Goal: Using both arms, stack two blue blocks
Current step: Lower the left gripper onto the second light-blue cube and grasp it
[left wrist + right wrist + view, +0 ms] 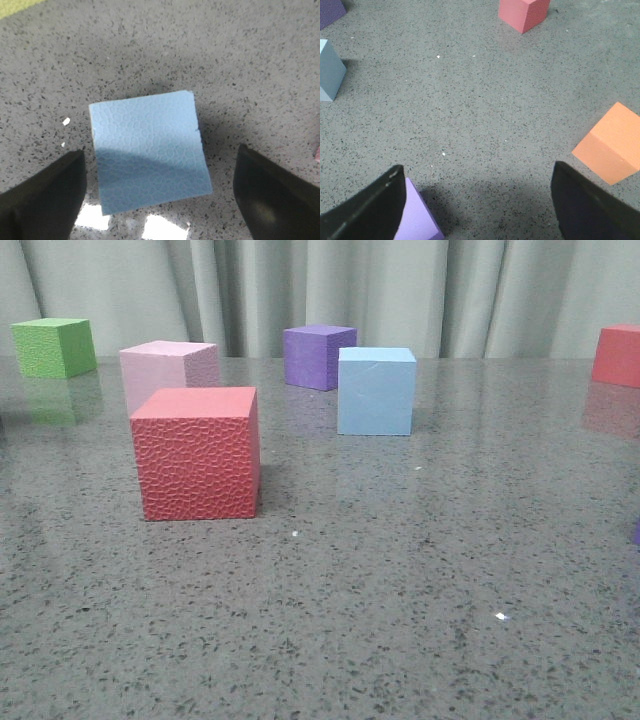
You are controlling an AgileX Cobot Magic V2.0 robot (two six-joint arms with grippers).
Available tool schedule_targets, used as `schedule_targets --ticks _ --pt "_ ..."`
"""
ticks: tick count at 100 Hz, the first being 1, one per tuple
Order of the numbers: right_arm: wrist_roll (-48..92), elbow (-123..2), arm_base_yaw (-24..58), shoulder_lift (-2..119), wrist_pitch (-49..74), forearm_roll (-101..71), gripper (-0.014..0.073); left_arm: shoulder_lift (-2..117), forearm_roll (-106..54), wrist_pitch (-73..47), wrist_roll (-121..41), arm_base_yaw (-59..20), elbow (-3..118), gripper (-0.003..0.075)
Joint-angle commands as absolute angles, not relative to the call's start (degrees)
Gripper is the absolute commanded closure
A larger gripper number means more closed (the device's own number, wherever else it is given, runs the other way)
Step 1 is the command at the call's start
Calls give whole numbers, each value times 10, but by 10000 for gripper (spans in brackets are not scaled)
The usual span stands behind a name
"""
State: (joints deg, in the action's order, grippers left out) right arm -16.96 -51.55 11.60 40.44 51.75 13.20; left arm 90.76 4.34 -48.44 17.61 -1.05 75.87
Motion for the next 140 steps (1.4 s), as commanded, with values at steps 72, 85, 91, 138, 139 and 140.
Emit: schedule_targets --ticks 72,85,91,138,139,140 --pt "-166 -529 113 403 484 148 1 931 50 -448 183 -14 777 155" --pt "-166 -529 113 403 483 148 1 931 50 -448 183 -14 777 185" --pt "-166 -529 113 403 483 148 1 931 50 -449 183 -14 777 232" --pt "-166 -529 113 403 483 148 1 926 58 -479 175 -14 788 428" --pt "-166 -529 113 403 483 148 1 925 58 -481 173 -14 788 428" --pt "-166 -529 113 403 483 148 1 925 58 -482 172 -14 789 428"
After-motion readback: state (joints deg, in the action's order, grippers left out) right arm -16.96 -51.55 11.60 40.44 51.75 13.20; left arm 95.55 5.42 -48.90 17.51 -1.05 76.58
